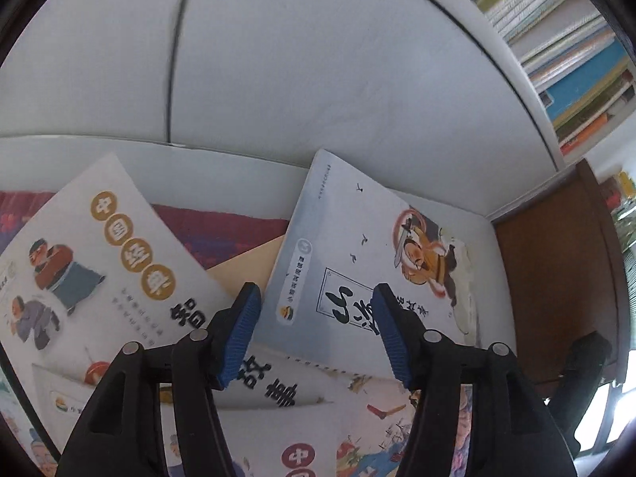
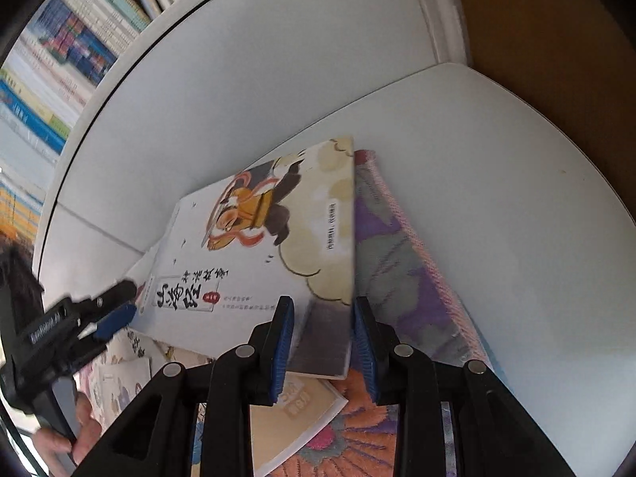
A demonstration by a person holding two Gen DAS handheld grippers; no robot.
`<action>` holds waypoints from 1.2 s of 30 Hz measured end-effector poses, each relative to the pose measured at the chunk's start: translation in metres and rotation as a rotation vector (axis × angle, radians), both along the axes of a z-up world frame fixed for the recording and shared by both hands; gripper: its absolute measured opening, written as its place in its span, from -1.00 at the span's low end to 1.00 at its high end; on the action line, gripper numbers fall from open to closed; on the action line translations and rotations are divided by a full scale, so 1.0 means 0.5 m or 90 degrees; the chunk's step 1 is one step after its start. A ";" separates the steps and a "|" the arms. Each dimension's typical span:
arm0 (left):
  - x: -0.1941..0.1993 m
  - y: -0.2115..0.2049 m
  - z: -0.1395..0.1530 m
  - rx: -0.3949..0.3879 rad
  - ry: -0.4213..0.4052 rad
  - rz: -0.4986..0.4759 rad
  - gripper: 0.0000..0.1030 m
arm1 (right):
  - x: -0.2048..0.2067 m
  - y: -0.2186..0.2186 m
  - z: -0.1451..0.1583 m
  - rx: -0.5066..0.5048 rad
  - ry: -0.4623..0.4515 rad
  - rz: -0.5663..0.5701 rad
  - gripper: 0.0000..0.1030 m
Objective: Organize books
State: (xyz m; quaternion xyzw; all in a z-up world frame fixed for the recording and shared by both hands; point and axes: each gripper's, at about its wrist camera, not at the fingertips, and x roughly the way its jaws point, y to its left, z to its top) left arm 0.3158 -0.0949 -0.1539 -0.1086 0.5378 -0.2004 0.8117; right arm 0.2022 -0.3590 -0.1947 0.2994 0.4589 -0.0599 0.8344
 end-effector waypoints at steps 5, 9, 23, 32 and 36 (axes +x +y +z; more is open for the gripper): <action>-0.007 -0.017 0.004 0.041 -0.012 -0.039 0.09 | -0.003 0.025 0.013 -0.039 0.009 0.019 -0.24; -0.022 -0.009 0.020 0.038 -0.007 -0.057 0.09 | -0.026 0.044 0.034 -0.079 0.026 0.046 -0.22; -0.243 0.145 0.105 0.000 0.000 -0.106 0.09 | -0.313 0.192 0.135 0.020 0.046 0.149 -0.23; -0.364 0.341 0.026 -0.076 0.104 -0.024 0.00 | -0.474 0.458 0.076 0.202 0.131 0.313 -0.29; -0.406 0.402 0.050 -0.054 0.072 0.030 -0.02 | -0.488 0.532 0.096 0.181 0.090 0.341 -0.29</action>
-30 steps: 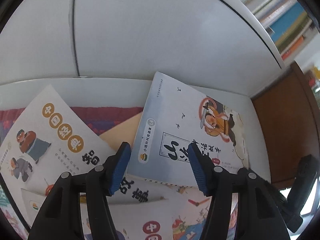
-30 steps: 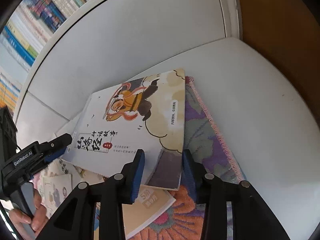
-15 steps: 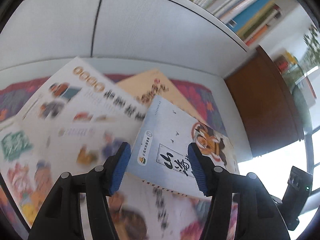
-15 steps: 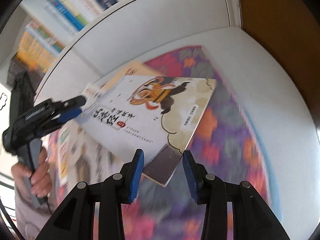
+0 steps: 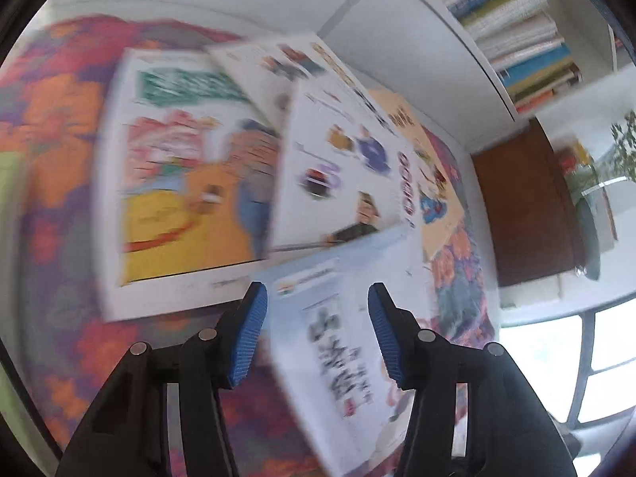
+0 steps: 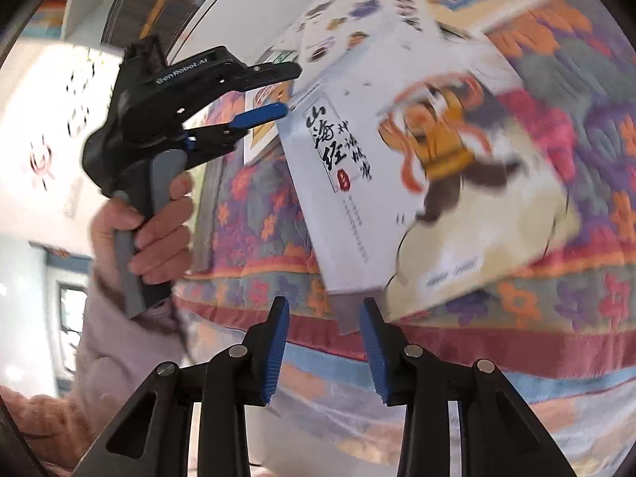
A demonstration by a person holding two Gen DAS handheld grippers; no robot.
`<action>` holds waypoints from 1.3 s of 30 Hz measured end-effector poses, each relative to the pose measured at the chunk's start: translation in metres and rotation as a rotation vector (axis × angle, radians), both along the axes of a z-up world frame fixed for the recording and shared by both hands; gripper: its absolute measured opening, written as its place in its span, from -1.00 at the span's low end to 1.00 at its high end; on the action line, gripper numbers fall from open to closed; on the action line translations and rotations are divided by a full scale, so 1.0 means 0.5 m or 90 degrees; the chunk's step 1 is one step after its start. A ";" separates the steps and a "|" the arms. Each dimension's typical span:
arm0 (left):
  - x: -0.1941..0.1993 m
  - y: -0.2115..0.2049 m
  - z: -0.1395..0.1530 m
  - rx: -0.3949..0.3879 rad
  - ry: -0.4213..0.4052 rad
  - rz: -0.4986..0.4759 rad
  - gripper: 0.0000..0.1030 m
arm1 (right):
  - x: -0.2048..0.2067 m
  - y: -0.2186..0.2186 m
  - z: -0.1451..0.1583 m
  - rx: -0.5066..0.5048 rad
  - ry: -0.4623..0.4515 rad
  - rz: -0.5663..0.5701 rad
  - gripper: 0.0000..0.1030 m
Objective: Organize books
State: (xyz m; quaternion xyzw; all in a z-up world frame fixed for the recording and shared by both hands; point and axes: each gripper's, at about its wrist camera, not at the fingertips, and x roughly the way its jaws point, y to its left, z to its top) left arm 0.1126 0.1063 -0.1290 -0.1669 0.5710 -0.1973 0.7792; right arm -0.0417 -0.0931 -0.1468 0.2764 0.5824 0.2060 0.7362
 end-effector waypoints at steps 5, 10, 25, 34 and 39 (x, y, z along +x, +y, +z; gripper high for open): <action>-0.065 0.032 -0.009 0.039 0.025 0.033 -0.01 | 0.052 -0.064 0.012 -0.082 -0.038 -0.015 -0.29; -0.144 -0.003 -0.050 0.054 0.058 0.036 -0.01 | 0.120 -0.135 -0.021 -0.213 -0.035 -0.029 -0.29; -0.192 -0.009 -0.078 0.010 0.103 0.001 0.00 | 0.098 -0.081 -0.069 -0.126 0.015 0.038 -0.24; -0.138 0.007 -0.088 0.023 0.128 -0.060 -0.01 | 0.065 -0.089 -0.091 -0.059 0.034 0.064 -0.24; -0.104 0.017 -0.099 -0.031 0.126 -0.085 -0.01 | 0.080 -0.126 -0.110 0.029 0.033 0.083 -0.30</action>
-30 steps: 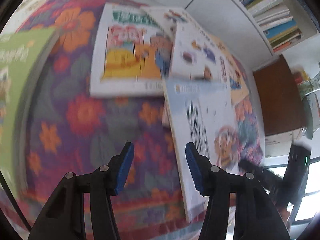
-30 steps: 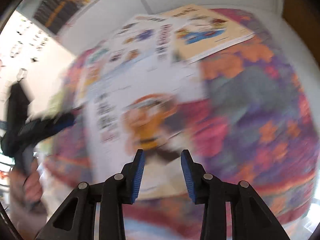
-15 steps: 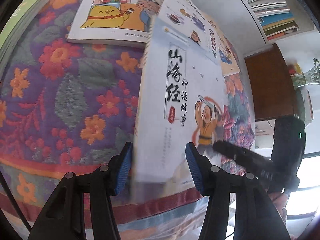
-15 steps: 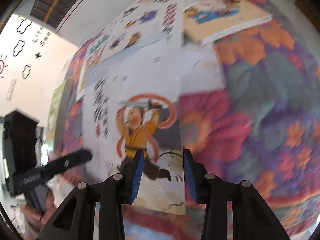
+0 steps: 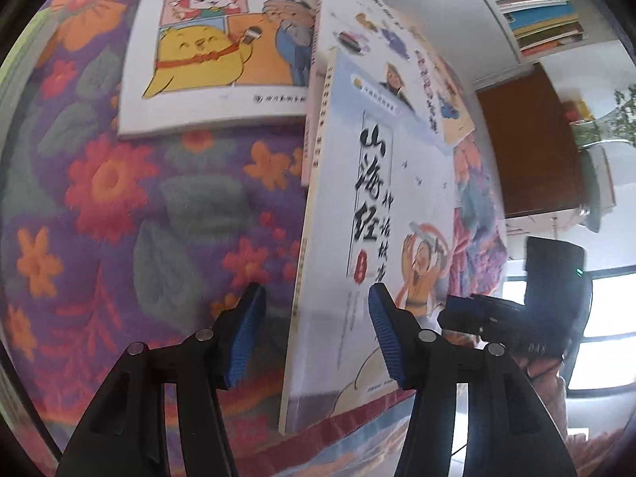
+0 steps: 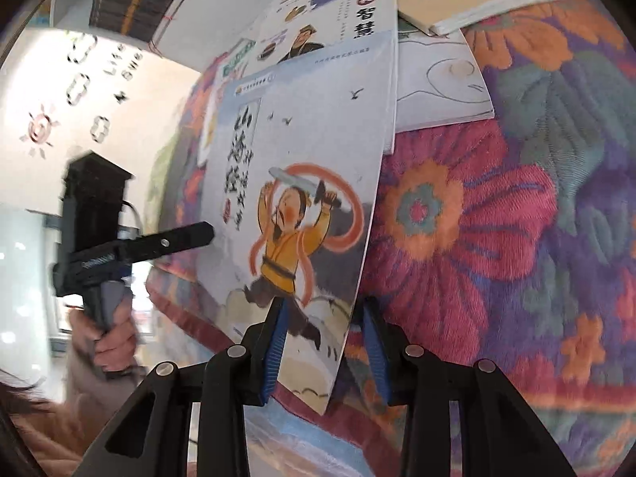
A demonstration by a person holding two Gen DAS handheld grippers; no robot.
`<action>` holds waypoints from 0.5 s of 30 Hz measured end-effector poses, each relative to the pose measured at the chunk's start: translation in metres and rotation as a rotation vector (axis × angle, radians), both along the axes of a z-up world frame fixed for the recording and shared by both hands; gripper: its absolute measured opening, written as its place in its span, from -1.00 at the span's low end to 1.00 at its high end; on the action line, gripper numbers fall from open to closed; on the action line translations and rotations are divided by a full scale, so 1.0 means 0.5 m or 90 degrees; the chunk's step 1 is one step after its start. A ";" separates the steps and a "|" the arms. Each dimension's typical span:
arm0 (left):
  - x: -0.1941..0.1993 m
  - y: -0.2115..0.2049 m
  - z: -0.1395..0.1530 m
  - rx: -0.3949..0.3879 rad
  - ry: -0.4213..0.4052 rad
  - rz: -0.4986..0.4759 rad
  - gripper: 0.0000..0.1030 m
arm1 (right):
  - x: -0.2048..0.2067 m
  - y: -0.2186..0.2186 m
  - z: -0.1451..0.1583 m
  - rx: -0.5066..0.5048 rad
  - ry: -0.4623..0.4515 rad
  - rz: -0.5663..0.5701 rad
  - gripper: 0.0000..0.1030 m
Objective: Organize books
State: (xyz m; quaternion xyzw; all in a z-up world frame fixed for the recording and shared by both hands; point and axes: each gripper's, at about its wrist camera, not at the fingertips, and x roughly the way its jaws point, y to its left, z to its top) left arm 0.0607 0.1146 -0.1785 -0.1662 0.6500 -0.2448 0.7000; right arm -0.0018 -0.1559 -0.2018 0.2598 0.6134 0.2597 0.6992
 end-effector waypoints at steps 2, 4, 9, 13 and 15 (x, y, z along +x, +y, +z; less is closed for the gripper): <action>0.010 0.004 -0.004 -0.018 0.005 0.002 -0.01 | 0.011 -0.013 -0.012 0.038 0.011 -0.012 -0.33; 0.024 0.007 -0.008 -0.035 0.019 0.008 -0.03 | 0.021 -0.020 -0.024 0.078 0.018 -0.018 -0.34; 0.047 0.017 -0.016 -0.023 0.059 0.039 -0.31 | 0.033 -0.049 -0.062 0.166 0.065 -0.060 -0.58; 0.051 0.021 -0.017 -0.018 0.067 0.055 -0.32 | 0.026 -0.058 -0.067 0.166 0.070 -0.064 -0.69; 0.048 0.012 -0.010 0.000 0.046 0.043 -0.32 | 0.024 -0.063 -0.068 0.168 0.081 -0.073 -0.69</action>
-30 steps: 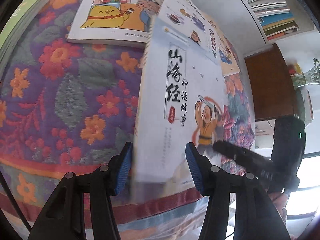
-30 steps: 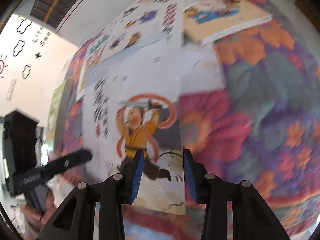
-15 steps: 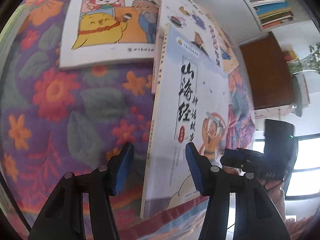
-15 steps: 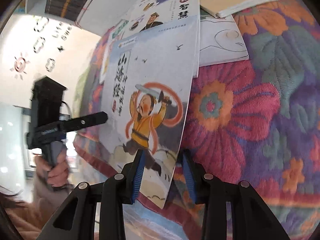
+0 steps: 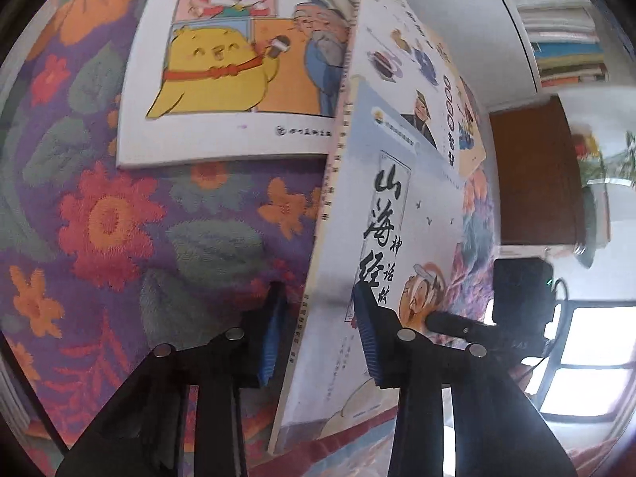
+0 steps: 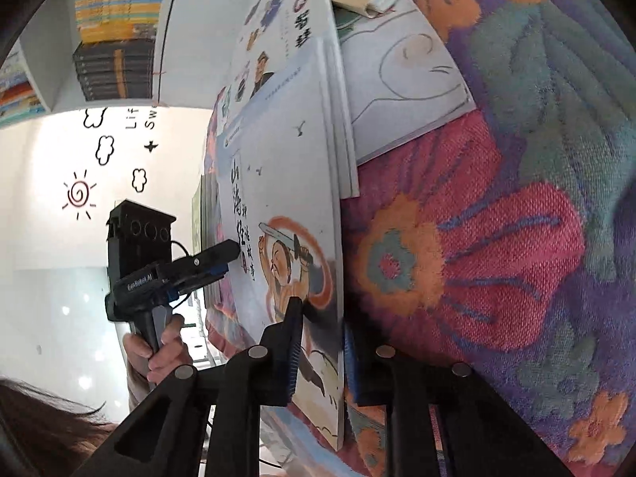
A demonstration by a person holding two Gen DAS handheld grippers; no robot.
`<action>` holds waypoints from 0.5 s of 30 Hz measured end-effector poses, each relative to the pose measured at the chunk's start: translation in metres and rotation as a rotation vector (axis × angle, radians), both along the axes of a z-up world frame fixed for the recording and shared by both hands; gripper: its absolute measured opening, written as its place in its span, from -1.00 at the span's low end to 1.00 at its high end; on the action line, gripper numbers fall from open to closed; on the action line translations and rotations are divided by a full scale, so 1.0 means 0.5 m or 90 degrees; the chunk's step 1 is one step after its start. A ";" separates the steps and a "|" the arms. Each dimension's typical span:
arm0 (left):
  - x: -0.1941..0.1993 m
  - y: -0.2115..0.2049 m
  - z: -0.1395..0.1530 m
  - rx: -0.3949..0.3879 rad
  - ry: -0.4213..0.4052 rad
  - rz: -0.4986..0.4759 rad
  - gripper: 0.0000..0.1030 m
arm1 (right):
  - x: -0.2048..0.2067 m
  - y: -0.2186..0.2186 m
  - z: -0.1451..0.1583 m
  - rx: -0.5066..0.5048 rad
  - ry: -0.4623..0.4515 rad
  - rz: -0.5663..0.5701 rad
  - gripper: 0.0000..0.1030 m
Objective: Organize books
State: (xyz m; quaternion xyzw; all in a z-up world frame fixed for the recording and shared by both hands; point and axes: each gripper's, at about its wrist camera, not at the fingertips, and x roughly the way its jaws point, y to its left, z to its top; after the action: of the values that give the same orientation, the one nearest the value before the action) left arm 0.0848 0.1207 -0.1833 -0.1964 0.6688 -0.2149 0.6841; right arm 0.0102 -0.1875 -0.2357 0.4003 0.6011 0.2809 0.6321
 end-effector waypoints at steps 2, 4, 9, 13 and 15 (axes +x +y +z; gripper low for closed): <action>-0.001 -0.007 0.005 0.013 -0.014 -0.006 -0.31 | -0.001 0.002 0.002 -0.006 -0.001 0.000 -0.69; 0.000 -0.005 0.004 0.013 -0.014 -0.002 -0.31 | 0.004 0.008 -0.002 -0.004 -0.001 -0.004 -0.69; 0.000 -0.006 0.003 0.023 -0.012 0.019 -0.33 | 0.003 0.012 0.014 -0.047 0.003 -0.019 -0.68; -0.007 -0.039 0.028 0.098 -0.034 0.011 -0.32 | -0.003 0.042 0.056 -0.133 -0.015 -0.017 -0.66; -0.017 -0.068 0.049 0.154 -0.072 -0.036 -0.32 | -0.008 0.052 0.076 -0.152 -0.028 -0.010 -0.68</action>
State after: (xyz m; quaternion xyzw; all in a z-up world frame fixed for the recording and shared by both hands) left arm 0.0761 0.0866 -0.1587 -0.0810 0.6553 -0.1631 0.7330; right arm 0.0063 -0.1615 -0.1975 0.3210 0.6132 0.2109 0.6902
